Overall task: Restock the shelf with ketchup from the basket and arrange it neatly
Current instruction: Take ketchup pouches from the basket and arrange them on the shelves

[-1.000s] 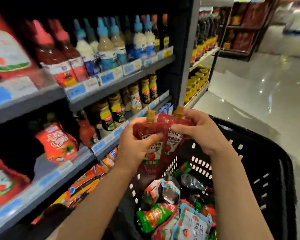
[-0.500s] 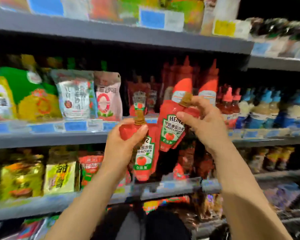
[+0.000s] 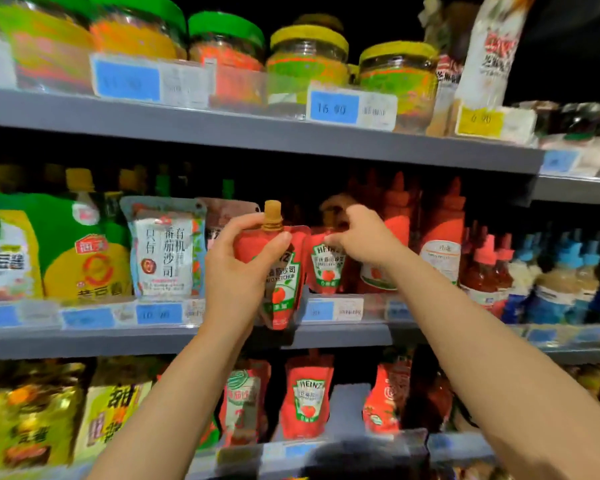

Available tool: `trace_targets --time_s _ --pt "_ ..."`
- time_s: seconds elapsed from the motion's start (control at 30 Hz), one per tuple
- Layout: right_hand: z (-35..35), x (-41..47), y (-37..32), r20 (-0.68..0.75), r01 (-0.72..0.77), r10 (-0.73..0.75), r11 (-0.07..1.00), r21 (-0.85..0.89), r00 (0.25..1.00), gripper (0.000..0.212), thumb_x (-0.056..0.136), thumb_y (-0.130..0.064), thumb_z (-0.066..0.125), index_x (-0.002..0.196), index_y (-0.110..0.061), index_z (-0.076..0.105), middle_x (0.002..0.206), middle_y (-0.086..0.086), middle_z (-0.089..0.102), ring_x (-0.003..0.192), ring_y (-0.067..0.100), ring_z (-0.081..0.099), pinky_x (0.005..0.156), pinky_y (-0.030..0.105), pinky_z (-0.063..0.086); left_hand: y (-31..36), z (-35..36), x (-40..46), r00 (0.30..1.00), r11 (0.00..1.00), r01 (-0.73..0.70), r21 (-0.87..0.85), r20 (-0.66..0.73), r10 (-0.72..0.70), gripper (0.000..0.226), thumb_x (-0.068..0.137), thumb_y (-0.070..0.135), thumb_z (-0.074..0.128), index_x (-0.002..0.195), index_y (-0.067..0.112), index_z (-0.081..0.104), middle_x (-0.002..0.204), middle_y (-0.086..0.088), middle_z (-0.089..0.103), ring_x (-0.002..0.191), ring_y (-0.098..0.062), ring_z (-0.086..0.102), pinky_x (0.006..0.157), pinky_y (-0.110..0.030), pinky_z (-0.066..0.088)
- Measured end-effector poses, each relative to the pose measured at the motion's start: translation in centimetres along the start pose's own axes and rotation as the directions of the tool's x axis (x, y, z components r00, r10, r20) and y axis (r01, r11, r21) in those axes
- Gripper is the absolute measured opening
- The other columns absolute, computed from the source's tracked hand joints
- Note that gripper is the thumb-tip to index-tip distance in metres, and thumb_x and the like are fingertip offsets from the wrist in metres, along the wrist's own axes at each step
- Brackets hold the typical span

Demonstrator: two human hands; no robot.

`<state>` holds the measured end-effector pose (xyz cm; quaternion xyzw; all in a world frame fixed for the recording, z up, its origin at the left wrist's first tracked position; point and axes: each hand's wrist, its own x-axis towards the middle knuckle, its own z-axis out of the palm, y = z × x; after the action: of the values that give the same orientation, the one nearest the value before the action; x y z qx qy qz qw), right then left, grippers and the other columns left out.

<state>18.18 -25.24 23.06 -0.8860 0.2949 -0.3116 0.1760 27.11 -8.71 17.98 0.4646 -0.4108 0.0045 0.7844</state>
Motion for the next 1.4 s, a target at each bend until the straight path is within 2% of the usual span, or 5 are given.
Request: trace_targets --time_s 0.4,0.67,0.93,1.17,1.4 --pt "-0.4 2.6 -2.3 0.243 0.203 -0.047 0.712 -0.672 0.969 0.046 0.090 -0.001 0.047 0.132 -0.020 0.050 0.135 0.011 0.046 0.116 0.029 0.051 0.082 0.028 0.041 -1.6 1.5 2.4 0.999 0.999 -0.037 -0.017 -0.012 0.037 0.028 0.080 0.015 0.075 0.092 0.037 0.063 0.095 0.014 0.067 0.091 -0.006 0.064 0.077 -0.021 0.051" --pt "-2.4 -2.5 -1.1 -0.117 0.257 -0.238 0.947 0.191 0.964 0.021 0.094 -0.028 0.055 0.114 -0.028 0.058 0.106 -0.006 0.066 0.096 0.012 0.063 0.084 0.032 0.051 -3.1 4.9 3.4 0.995 0.996 -0.062 0.059 0.083 0.057 0.025 0.081 0.017 0.075 0.095 0.032 0.061 0.093 0.012 0.065 0.087 0.000 0.062 0.078 -0.021 0.052" --pt "-1.4 -0.5 0.1 -0.099 0.178 -0.170 0.981 0.078 0.980 0.012 0.083 -0.013 0.068 0.095 -0.013 0.070 0.087 0.003 0.071 0.080 0.018 0.068 0.078 0.042 0.055 -4.2 5.8 3.9 0.988 0.960 -0.015 0.278 0.152 -0.029 0.055 0.083 0.031 0.071 0.131 0.022 0.046 0.108 0.011 0.059 0.099 -0.004 0.059 0.082 -0.014 0.048" --pt "0.4 -1.4 0.6 -0.023 0.087 -0.097 0.954 -0.286 0.995 0.028 0.085 -0.010 0.064 0.113 -0.011 0.063 0.109 0.010 0.066 0.101 0.027 0.058 0.078 0.025 0.039 -5.8 -0.3 -0.9 0.844 0.593 -0.536 0.601 0.398 0.359 0.032 0.088 0.024 0.059 0.116 0.009 0.064 0.128 -0.009 0.056 0.119 -0.023 0.050 0.102 -0.024 0.036" --pt "0.3 -1.7 -0.7 0.034 0.129 -0.125 0.919 -0.373 0.992 0.067 0.085 -0.014 0.064 0.143 -0.025 0.033 0.108 0.011 0.060 0.098 0.030 0.058 0.079 0.037 0.046 -7.3 -5.9 -0.9 0.796 0.307 -0.576 0.757 0.435 0.421 0.024 0.090 0.023 0.056 0.101 0.006 0.067 0.113 -0.013 0.060 0.105 -0.032 0.055 0.087 -0.038 0.038"
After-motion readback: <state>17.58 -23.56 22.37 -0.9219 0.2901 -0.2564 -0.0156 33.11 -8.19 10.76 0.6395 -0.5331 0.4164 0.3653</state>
